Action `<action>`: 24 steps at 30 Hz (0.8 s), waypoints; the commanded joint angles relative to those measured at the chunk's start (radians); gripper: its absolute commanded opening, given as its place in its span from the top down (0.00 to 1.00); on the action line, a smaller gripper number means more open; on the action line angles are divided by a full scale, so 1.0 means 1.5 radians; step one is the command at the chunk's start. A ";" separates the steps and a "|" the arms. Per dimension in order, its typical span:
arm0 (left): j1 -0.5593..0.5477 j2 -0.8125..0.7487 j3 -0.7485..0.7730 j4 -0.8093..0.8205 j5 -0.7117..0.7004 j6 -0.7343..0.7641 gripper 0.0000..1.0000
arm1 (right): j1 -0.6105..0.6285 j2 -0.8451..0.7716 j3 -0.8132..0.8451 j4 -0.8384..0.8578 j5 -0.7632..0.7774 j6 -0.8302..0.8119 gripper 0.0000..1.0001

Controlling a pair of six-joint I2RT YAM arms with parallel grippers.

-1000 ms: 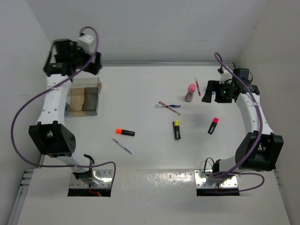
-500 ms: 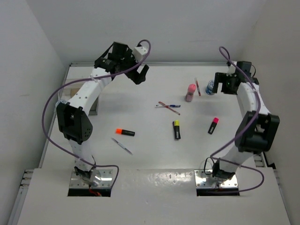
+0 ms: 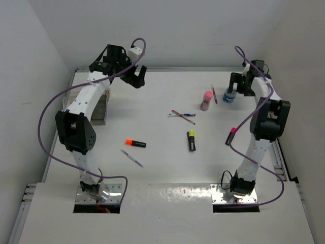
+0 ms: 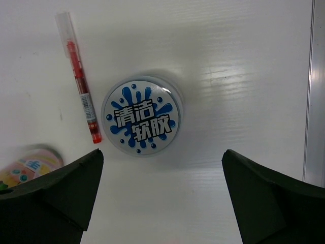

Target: Sort the stationery into containers

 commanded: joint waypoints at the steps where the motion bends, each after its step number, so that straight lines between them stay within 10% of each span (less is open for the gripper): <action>1: 0.010 -0.023 -0.011 0.005 0.023 -0.018 0.00 | 0.006 0.005 0.034 0.010 -0.007 0.012 0.01; 9: 0.022 -0.010 -0.025 0.002 0.030 -0.022 0.00 | 0.023 0.042 0.049 0.024 0.010 0.004 0.04; 24: 0.042 -0.013 -0.066 0.018 0.042 -0.043 0.00 | 0.029 0.041 0.064 0.036 0.031 -0.018 0.63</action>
